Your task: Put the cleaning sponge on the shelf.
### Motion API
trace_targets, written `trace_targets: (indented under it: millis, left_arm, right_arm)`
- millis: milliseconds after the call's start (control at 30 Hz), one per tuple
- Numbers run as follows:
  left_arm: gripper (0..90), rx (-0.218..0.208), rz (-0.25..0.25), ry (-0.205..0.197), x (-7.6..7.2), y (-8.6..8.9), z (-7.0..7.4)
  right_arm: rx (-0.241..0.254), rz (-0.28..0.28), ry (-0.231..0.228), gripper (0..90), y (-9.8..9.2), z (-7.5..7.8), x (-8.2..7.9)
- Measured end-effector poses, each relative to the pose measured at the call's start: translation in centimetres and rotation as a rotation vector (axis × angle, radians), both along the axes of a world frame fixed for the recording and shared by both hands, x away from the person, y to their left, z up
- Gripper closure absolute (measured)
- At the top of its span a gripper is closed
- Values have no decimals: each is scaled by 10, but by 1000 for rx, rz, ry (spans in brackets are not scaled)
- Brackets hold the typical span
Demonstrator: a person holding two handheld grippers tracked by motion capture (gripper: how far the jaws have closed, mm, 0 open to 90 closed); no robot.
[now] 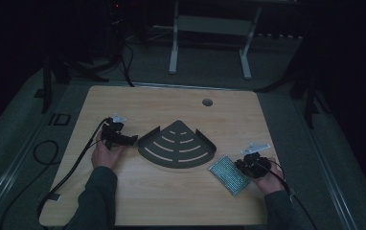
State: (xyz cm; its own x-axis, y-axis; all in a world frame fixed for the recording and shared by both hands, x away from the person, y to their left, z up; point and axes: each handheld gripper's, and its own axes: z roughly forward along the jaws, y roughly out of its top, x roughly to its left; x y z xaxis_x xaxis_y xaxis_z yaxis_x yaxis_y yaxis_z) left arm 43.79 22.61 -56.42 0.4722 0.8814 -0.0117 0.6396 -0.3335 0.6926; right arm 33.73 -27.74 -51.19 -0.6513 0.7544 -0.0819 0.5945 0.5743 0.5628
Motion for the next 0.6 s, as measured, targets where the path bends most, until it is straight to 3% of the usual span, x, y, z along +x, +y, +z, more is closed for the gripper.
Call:
trace_targets:
  millis: [600]
  left_arm:
    - [31, 0, 0, 0, 0, 0, 0]
  right_arm:
    - [-81, 34, 161, 768, 2, 5, 27]
